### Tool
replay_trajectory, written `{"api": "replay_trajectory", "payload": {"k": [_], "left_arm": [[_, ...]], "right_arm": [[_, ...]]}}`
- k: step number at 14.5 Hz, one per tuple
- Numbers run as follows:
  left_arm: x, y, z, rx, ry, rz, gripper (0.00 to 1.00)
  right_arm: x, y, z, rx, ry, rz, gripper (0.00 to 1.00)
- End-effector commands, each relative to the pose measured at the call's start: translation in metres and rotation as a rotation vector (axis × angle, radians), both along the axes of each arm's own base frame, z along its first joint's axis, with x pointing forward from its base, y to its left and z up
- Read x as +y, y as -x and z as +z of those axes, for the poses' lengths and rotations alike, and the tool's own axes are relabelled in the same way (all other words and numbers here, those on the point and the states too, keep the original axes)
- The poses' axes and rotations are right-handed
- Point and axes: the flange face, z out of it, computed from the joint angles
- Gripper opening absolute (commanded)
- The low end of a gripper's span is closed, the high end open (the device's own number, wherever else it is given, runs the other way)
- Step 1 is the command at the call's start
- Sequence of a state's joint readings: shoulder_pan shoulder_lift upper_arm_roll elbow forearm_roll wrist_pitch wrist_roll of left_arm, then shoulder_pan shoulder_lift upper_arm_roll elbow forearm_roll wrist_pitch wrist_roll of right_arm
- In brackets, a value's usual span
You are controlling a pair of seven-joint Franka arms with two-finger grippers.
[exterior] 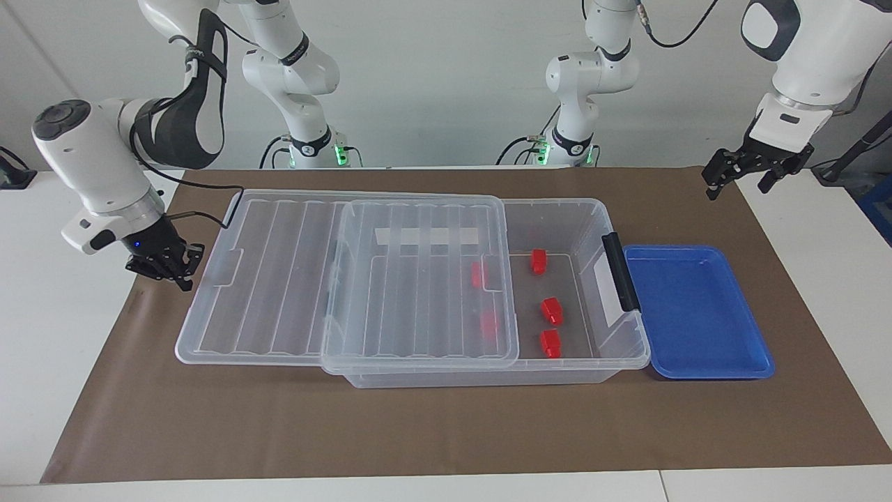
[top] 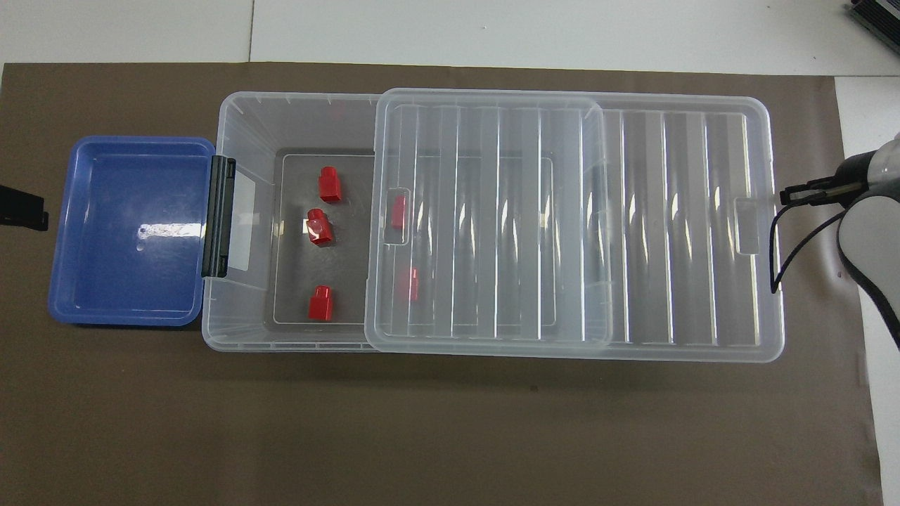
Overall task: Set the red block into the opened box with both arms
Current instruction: 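Push the clear lid back over the box with the right gripper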
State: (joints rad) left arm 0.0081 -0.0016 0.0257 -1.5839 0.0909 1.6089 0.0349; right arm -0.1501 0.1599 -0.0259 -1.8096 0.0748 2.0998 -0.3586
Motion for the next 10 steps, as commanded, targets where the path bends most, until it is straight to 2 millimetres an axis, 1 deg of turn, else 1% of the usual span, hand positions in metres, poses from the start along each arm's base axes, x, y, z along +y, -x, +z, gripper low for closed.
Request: {"api": "replay_trajectory", "payload": {"k": [1, 2, 4, 6, 9, 10], "left_arm": [[0.002, 0.006, 0.006, 0.000, 0.025, -0.001, 1.00], [0.004, 0.006, 0.006, -0.001, 0.025, 0.002, 1.00], [0.016, 0.008, 0.006, 0.003, 0.028, 0.024, 1.00], [0.017, 0.008, 0.009, -0.009, 0.028, 0.023, 1.00], [0.019, 0.006, 0.009, -0.019, 0.027, 0.019, 1.00], [0.020, 0.006, 0.009, -0.022, 0.027, 0.019, 1.00]], "right_arm": [[0.016, -0.007, -0.005, -0.025, -0.041, 0.020, 0.00], [0.022, -0.009, -0.004, -0.035, -0.039, 0.025, 0.00], [0.037, -0.010, -0.004, -0.033, -0.053, 0.019, 0.00], [0.047, -0.012, -0.004, -0.035, -0.059, 0.017, 0.00], [0.078, -0.014, -0.004, -0.032, -0.072, -0.016, 0.00], [0.092, -0.015, -0.004, -0.032, -0.078, -0.031, 0.00]]}}
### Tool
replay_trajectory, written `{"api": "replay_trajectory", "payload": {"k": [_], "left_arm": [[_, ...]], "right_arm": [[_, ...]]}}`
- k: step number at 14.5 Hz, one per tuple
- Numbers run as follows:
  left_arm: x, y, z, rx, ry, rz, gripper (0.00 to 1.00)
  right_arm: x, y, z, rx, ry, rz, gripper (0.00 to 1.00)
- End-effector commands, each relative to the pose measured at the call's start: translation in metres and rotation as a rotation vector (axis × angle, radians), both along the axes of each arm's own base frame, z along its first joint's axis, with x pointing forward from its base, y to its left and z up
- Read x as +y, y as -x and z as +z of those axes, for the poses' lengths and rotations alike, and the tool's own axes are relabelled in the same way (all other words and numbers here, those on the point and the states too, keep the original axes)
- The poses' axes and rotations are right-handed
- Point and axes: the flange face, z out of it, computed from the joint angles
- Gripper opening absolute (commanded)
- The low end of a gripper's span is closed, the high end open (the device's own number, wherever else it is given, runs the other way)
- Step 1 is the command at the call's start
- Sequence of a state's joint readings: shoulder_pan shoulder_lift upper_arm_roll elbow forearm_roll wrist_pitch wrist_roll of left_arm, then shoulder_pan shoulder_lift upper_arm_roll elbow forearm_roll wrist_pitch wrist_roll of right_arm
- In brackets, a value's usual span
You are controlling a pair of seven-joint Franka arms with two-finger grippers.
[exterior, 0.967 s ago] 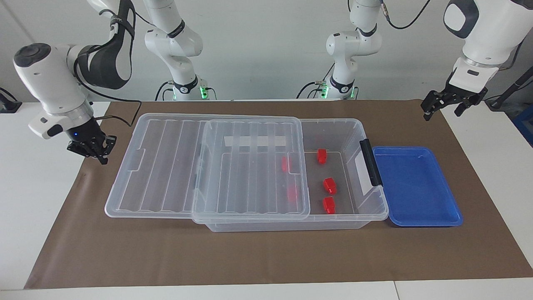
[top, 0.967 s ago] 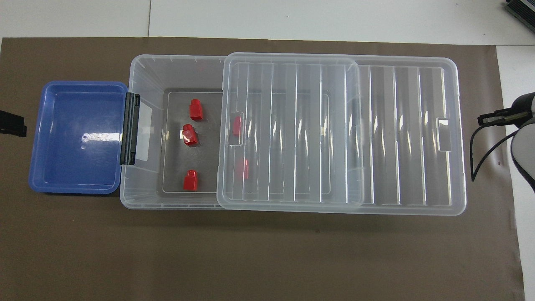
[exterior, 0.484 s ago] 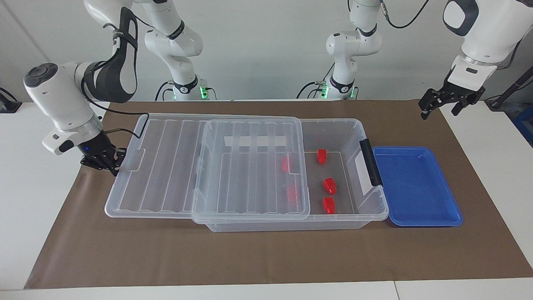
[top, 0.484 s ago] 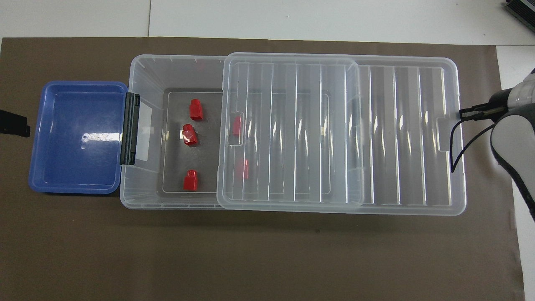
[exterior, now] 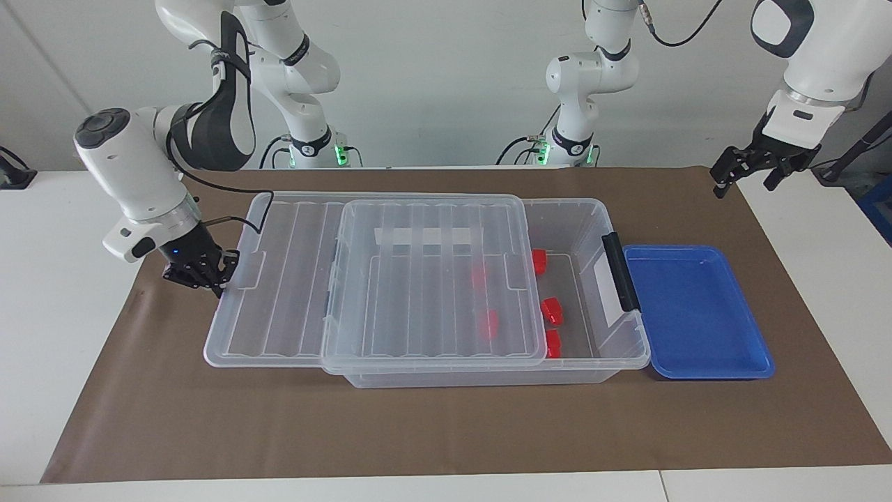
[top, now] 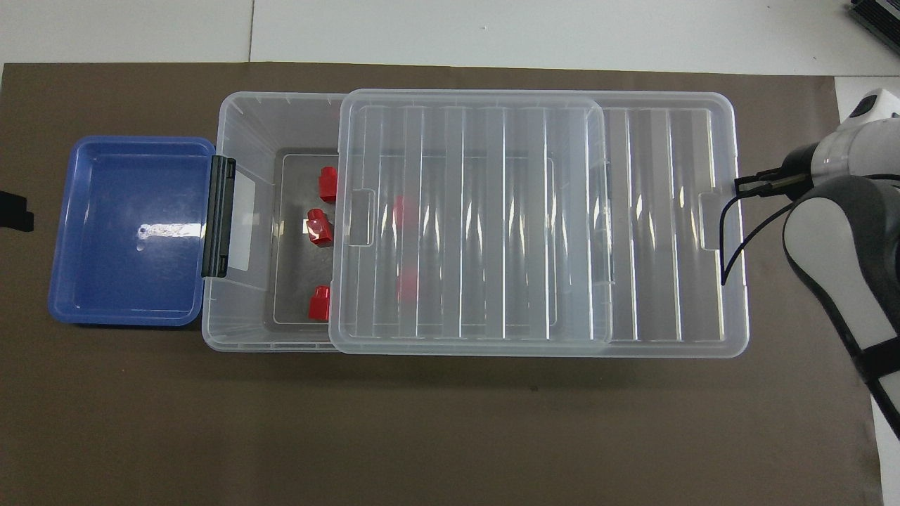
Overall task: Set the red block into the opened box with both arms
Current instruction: 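Push the clear lid back over the box with the right gripper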
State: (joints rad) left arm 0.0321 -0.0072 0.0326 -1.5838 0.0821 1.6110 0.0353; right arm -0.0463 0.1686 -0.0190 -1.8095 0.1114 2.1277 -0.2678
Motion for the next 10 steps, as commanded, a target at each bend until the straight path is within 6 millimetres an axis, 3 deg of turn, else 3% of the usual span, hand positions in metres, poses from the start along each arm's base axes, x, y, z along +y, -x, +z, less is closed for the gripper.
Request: {"api": "replay_trajectory", "payload": {"k": [1, 6, 10], "left_arm": [[0.003, 0.004, 0.006, -0.013, 0.016, -0.011, 1.00], [-0.012, 0.003, 0.006, -0.004, 0.017, -0.027, 1.00], [-0.012, 0.004, 0.007, -0.005, 0.011, -0.027, 1.00]], "right_arm": [[0.032, -0.004, -0.001, -0.010, -0.038, -0.049, 0.00], [0.076, -0.004, 0.000, -0.020, -0.055, -0.077, 0.00], [0.106, -0.003, 0.000, -0.019, -0.070, -0.108, 0.00]]}}
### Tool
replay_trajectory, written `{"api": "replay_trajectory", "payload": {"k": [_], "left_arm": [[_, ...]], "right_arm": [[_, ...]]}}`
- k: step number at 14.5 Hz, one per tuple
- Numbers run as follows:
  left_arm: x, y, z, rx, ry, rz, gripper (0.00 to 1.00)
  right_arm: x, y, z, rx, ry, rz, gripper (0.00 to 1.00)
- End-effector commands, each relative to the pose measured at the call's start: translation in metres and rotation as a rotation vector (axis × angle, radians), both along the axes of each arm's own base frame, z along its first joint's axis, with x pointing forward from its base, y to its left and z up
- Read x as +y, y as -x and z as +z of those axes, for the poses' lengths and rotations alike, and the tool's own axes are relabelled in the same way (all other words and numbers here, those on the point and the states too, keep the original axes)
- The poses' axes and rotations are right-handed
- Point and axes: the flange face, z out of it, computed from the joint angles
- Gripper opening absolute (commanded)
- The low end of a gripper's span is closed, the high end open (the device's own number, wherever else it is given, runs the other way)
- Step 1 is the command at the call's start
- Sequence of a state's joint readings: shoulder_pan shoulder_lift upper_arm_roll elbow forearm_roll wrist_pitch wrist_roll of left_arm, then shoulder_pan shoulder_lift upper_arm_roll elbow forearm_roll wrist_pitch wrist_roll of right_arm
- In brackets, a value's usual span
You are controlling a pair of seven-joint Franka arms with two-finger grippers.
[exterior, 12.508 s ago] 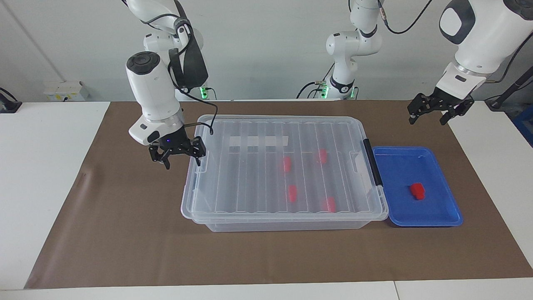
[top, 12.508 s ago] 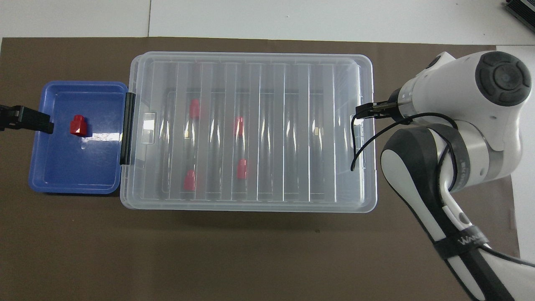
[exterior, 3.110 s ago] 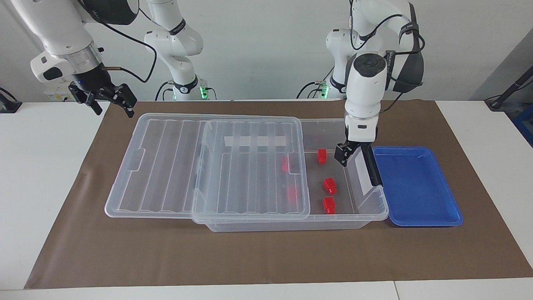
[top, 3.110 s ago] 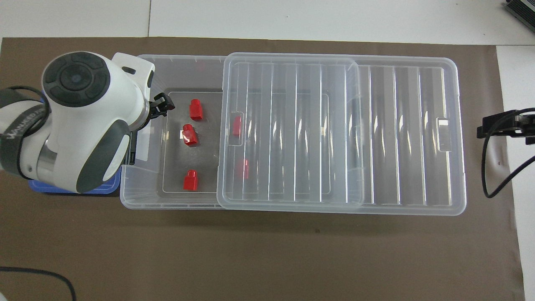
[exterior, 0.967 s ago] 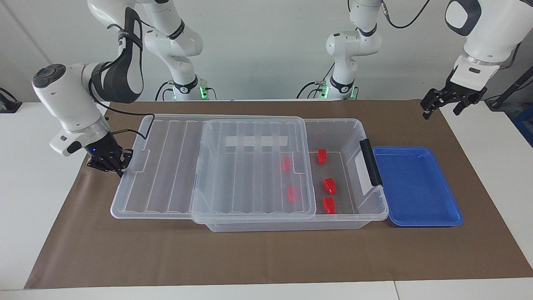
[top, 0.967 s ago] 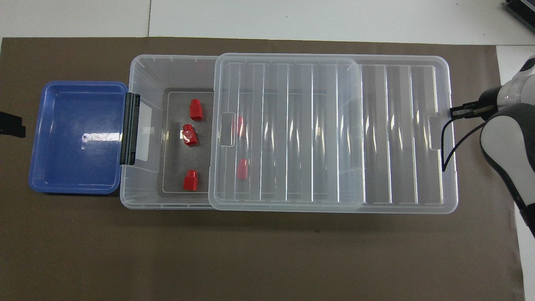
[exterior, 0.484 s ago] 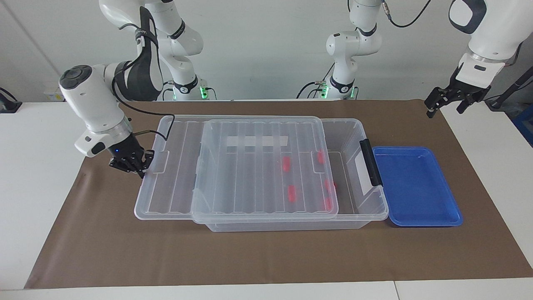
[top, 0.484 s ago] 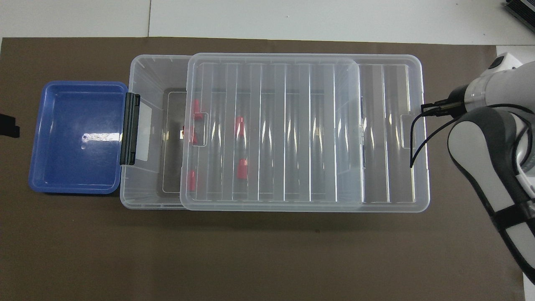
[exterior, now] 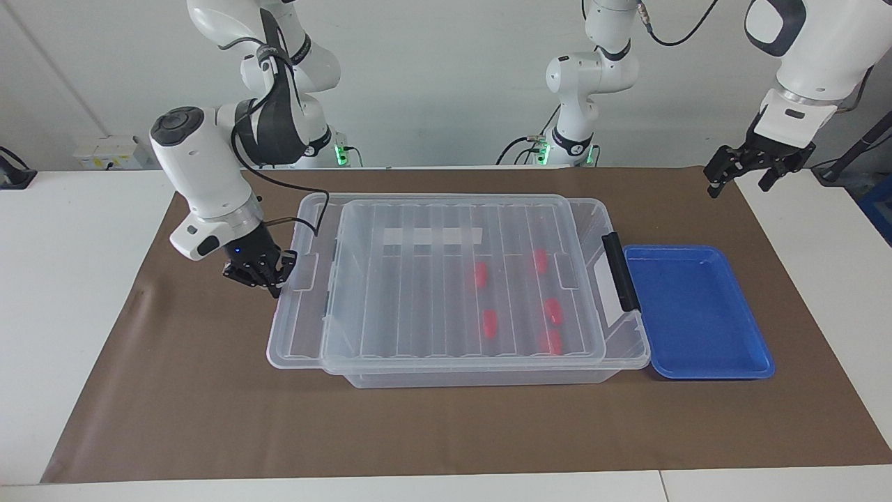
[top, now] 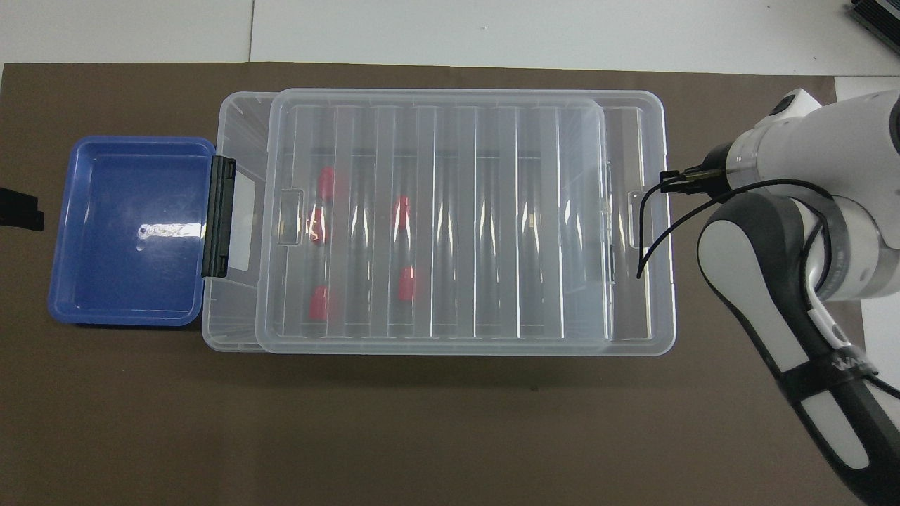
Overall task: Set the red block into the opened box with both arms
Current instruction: 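Keep sliding the lid with the right gripper until the box closes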
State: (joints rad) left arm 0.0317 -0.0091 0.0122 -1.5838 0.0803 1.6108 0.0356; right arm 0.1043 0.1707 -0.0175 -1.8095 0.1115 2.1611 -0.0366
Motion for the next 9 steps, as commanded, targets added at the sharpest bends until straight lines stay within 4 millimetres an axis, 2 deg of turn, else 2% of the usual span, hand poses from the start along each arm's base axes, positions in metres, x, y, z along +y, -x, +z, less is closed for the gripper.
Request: {"api": "replay_trajectory", "payload": {"k": [1, 4, 7, 9], "left_arm": [[0.002, 0.004, 0.005, 0.001, 0.010, -0.003, 1.00], [0.003, 0.010, 0.002, 0.041, 0.010, 0.003, 1.00], [0.011, 0.013, 0.007, 0.035, 0.011, 0.017, 1.00], [0.009, 0.014, 0.009, 0.031, 0.010, 0.014, 1.00]], "right_arm": [[0.018, -0.001, -0.003, -0.009, -0.034, -0.029, 0.00], [0.034, 0.002, -0.003, -0.003, -0.040, -0.036, 0.00], [0.037, 0.002, -0.003, -0.001, -0.042, -0.044, 0.00], [0.048, 0.005, -0.005, 0.004, -0.052, -0.037, 0.00]]}}
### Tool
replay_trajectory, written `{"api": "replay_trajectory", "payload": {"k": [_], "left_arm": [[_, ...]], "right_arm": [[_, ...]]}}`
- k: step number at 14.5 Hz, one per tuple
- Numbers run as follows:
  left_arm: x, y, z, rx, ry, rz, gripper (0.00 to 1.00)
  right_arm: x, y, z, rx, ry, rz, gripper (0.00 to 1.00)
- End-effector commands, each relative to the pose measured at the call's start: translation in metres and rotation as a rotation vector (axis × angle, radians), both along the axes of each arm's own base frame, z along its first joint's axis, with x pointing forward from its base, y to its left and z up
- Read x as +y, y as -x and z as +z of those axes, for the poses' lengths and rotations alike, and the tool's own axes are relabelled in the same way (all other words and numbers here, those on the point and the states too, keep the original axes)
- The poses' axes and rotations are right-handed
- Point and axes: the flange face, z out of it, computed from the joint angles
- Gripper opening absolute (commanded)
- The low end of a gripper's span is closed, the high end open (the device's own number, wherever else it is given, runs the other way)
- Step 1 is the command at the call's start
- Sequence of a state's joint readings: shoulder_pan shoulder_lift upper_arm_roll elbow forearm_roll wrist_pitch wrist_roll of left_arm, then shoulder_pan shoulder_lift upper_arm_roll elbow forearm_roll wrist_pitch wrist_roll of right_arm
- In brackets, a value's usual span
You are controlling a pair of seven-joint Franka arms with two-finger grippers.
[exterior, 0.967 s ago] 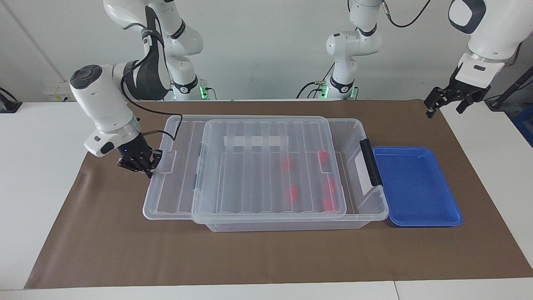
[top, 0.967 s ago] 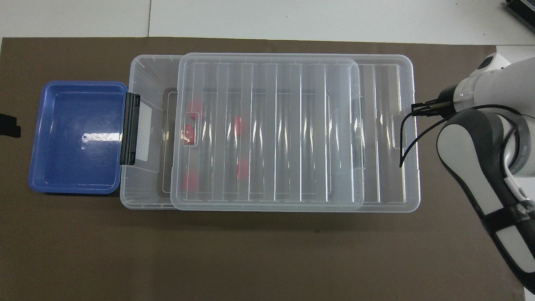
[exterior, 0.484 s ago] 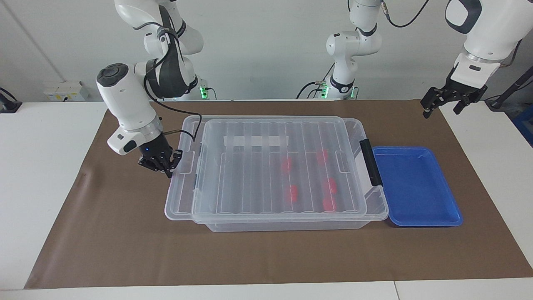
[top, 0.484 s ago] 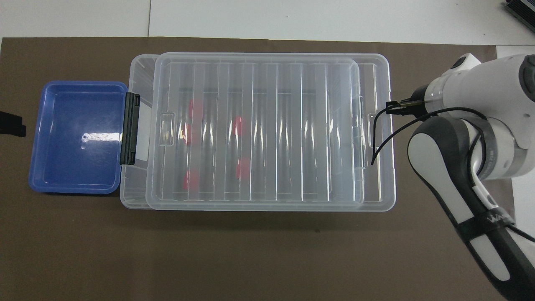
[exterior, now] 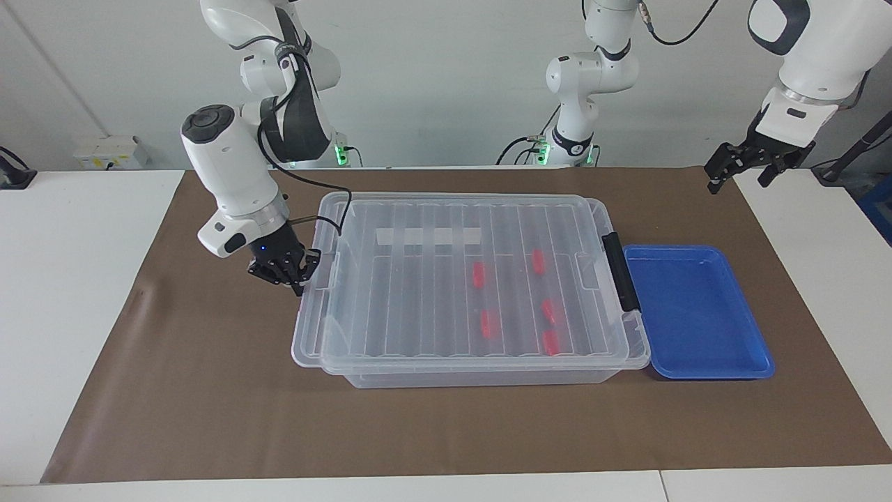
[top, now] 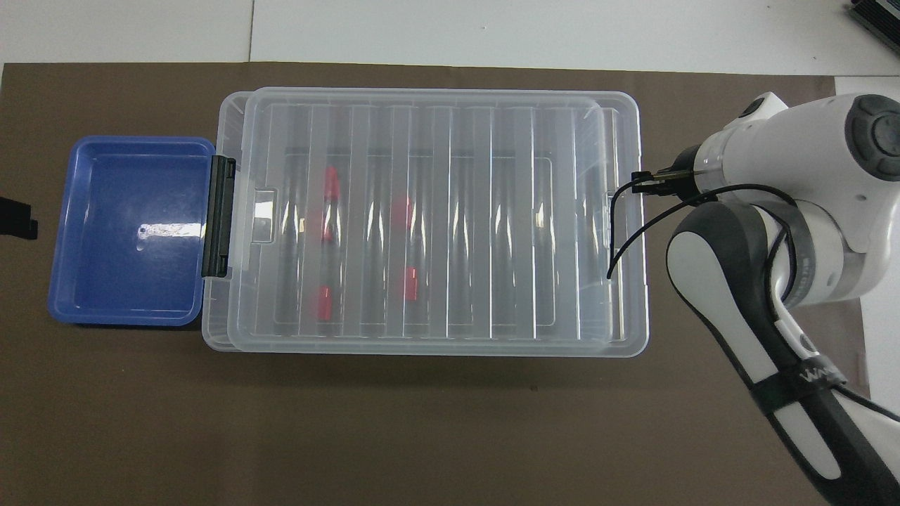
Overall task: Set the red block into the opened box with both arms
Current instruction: 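Keep sliding the lid with the right gripper until the box closes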
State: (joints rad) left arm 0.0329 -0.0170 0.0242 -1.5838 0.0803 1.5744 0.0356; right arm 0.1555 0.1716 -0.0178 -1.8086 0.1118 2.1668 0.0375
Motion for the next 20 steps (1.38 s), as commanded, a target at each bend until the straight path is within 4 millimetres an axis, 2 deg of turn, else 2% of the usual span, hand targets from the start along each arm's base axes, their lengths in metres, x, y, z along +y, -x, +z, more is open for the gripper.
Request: {"api": "replay_trajectory", "payload": {"k": [1, 5, 10, 11, 12, 14, 15, 20], "left_arm": [[-0.002, 0.007, 0.008, 0.003, 0.012, -0.006, 1.00], [-0.018, 0.012, 0.006, 0.005, 0.102, 0.019, 1.00], [-0.040, 0.013, 0.001, 0.001, 0.110, 0.023, 1.00], [-0.048, 0.013, 0.001, -0.003, 0.110, 0.009, 1.00], [-0.051, 0.014, -0.001, 0.000, 0.110, 0.005, 1.00], [-0.065, 0.015, -0.002, 0.003, 0.110, -0.015, 1.00], [-0.064, 0.015, -0.002, 0.002, 0.110, -0.015, 1.00], [-0.056, 0.014, 0.000, -0.003, 0.114, -0.006, 1.00]], "right_arm": [[0.018, 0.002, -0.005, 0.003, -0.057, -0.023, 0.00], [0.020, 0.002, -0.005, 0.007, -0.071, -0.026, 0.00], [0.018, 0.002, -0.003, 0.015, -0.068, -0.025, 0.00], [0.017, 0.003, 0.000, 0.010, -0.053, -0.022, 0.79], [0.010, 0.002, 0.004, 0.001, -0.044, -0.026, 1.00], [-0.002, 0.002, 0.014, -0.015, 0.014, -0.014, 1.00], [-0.013, 0.003, 0.021, -0.022, 0.066, -0.007, 1.00], [-0.076, 0.017, 0.087, 0.035, 0.128, -0.082, 1.00]]}}
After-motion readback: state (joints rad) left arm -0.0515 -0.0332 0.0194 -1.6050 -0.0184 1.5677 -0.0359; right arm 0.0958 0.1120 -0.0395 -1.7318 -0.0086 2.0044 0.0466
